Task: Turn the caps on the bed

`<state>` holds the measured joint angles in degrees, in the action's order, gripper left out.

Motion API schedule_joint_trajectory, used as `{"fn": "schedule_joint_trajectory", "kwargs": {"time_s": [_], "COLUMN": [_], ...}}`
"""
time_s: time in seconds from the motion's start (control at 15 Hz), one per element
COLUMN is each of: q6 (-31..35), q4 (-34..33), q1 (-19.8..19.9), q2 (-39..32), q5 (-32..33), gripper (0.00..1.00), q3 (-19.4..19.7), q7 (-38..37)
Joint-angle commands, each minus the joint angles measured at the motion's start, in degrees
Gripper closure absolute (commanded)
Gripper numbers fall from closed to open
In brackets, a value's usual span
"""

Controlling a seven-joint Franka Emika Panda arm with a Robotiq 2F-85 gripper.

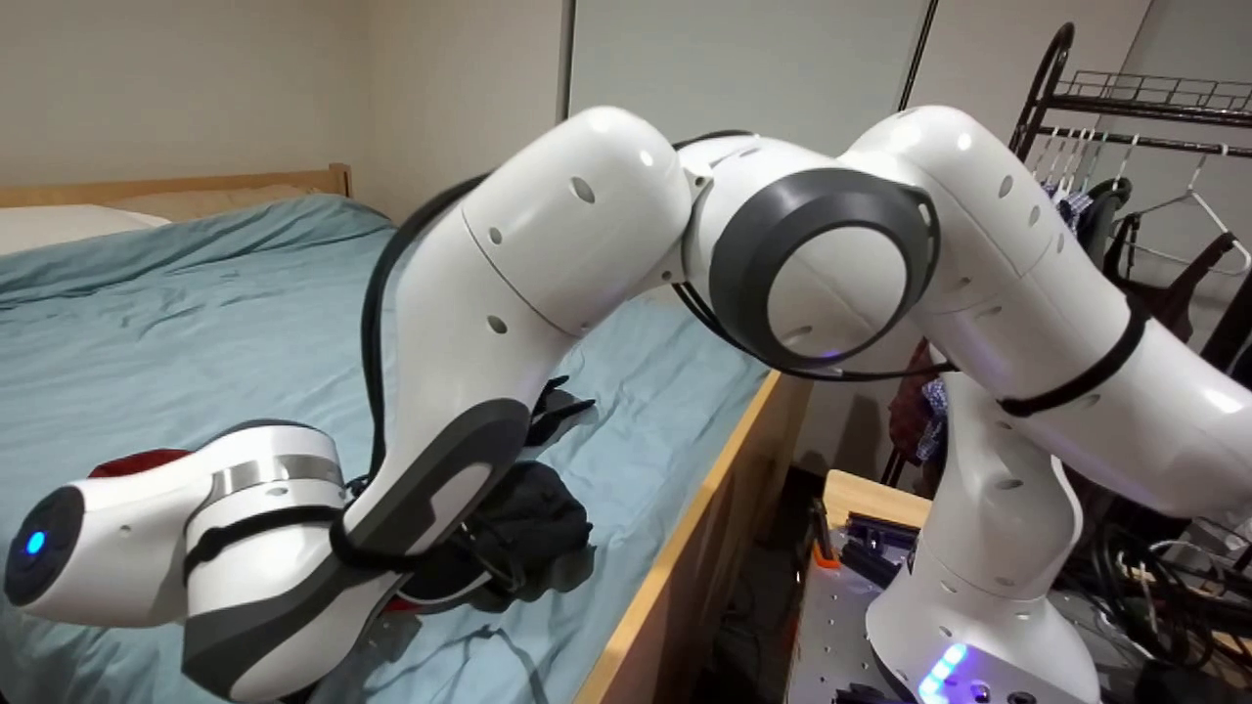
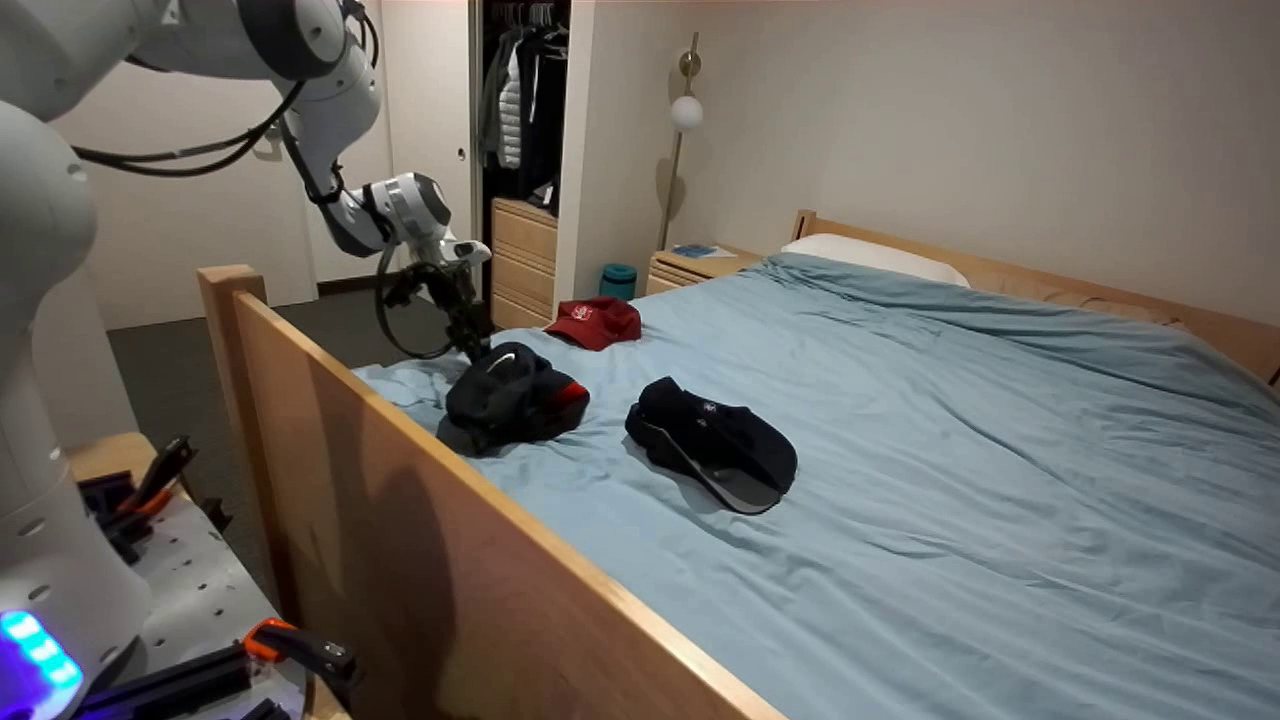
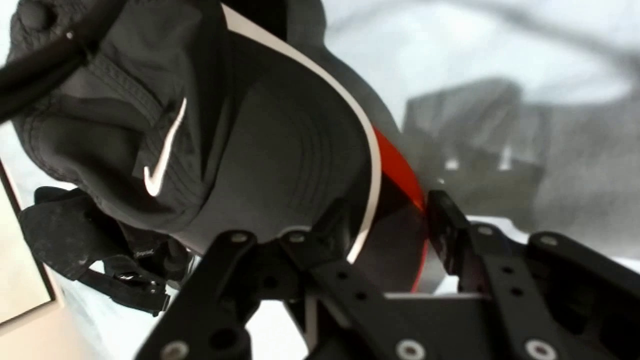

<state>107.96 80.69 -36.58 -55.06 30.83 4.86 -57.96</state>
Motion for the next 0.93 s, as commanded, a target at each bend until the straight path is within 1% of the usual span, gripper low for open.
{"fn": "schedule_joint_trajectory", "kwargs": {"time_s": [0.0,0.13,0.33,0.4,0.6,0.87], "q6": [-0.2,-1.5,-2.9,-3.6,-4.6,1.8], "q4": [2.8,2.4,1.6,1.2,1.1,0.1], "q1": [-0.6,-0.7,-0.3,0.0,0.4,-0.2], "q2": [4.9,6.3,7.4,7.4,7.7,6.8], "q5": [3.1,5.5,8.6,9.4,11.6,17.1], "gripper": [0.86,0.97,1.0,0.97,0.98,0.97], "q3": [2.1,2.6,2.5,2.3,1.5,-1.6], "q7": [-3.7,-4.4,-5.0,-4.8,-4.6,-2.4]}}
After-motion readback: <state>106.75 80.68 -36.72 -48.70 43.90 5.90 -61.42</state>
